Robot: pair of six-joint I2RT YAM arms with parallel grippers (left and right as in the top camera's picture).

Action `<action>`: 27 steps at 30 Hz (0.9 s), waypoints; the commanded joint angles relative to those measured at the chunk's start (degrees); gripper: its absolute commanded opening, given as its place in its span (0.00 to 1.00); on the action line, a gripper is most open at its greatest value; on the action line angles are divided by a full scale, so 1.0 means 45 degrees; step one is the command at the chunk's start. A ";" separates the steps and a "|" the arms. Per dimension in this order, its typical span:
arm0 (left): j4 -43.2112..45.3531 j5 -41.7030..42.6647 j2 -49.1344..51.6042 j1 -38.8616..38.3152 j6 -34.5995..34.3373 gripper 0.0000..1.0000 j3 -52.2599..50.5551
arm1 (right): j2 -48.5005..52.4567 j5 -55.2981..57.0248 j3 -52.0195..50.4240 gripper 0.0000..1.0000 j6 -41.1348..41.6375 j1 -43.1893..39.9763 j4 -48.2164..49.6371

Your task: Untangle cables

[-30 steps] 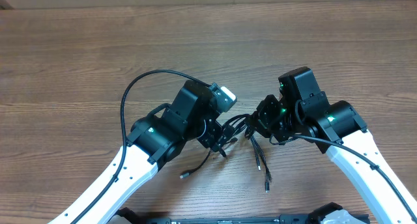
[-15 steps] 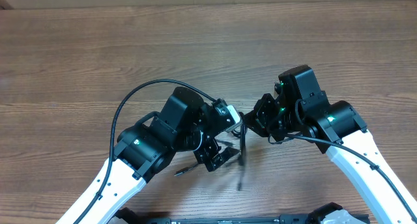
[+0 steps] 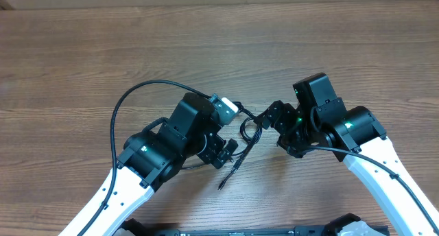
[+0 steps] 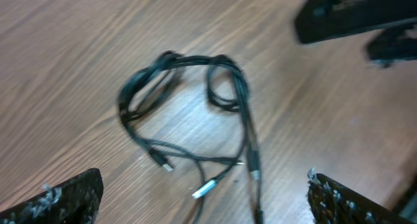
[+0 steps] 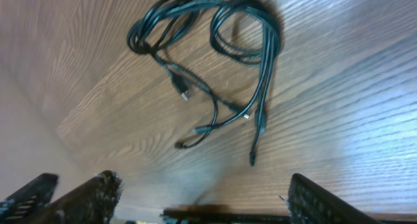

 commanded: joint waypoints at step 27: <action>0.3750 0.1583 0.6756 0.2603 0.3002 0.41 0.0121 | -0.0053 0.1209 0.0073 0.84 -0.0656 -0.0010 -0.0403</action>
